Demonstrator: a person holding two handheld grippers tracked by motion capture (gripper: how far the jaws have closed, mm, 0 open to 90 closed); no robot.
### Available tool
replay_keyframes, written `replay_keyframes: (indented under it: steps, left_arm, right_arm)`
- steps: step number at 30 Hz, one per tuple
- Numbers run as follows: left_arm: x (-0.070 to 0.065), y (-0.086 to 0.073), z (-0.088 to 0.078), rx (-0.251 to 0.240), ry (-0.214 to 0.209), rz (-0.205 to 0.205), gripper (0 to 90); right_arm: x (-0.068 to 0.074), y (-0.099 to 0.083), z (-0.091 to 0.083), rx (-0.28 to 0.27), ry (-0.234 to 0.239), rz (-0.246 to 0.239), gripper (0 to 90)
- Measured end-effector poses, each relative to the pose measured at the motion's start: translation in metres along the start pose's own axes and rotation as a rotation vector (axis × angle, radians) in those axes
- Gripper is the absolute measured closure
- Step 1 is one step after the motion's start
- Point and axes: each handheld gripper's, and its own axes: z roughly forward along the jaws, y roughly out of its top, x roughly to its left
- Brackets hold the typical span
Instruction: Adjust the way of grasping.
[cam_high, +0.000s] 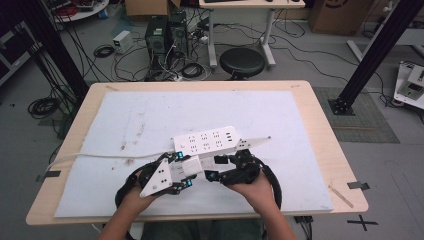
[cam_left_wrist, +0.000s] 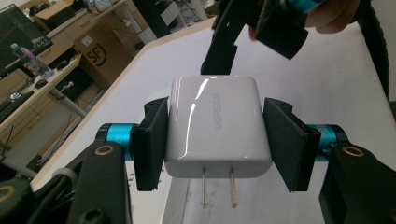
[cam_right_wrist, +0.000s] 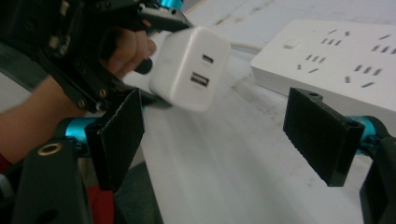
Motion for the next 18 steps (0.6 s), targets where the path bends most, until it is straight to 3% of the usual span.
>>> replay_keyframes:
  steps: [1, 3, 5, 8, 11, 15, 18]
  left_arm:
    - [-0.004, 0.001, 0.001, -0.007, 0.003, 0.018, 42.6]
    - [-0.006, 0.001, 0.001, -0.014, 0.008, 0.021, 42.6]
    - [-0.010, 0.004, 0.002, -0.027, 0.020, 0.039, 42.6]
    - [-0.012, 0.005, 0.002, -0.031, 0.020, 0.045, 42.6]
    - [-0.015, 0.010, 0.003, -0.037, 0.032, 0.062, 42.6]
    - [-0.016, 0.013, 0.004, -0.041, 0.030, 0.068, 42.6]
    - [-0.017, 0.014, 0.006, -0.046, 0.026, 0.070, 42.6]
  right_arm:
    - [-0.001, -0.002, 0.004, -0.013, 0.041, 0.028, 20.9]
    - [-0.001, -0.003, 0.005, -0.017, 0.049, 0.045, 20.9]
    - [-0.003, -0.004, 0.009, -0.040, 0.095, 0.073, 21.1]
    - [-0.003, -0.004, 0.009, -0.045, 0.105, 0.081, 21.2]
    - [-0.004, -0.006, 0.016, -0.076, 0.183, 0.126, 25.6]
    - [-0.005, -0.008, 0.019, -0.077, 0.197, 0.139, 29.7]
    - [-0.005, -0.008, 0.019, -0.090, 0.218, 0.138, 37.5]
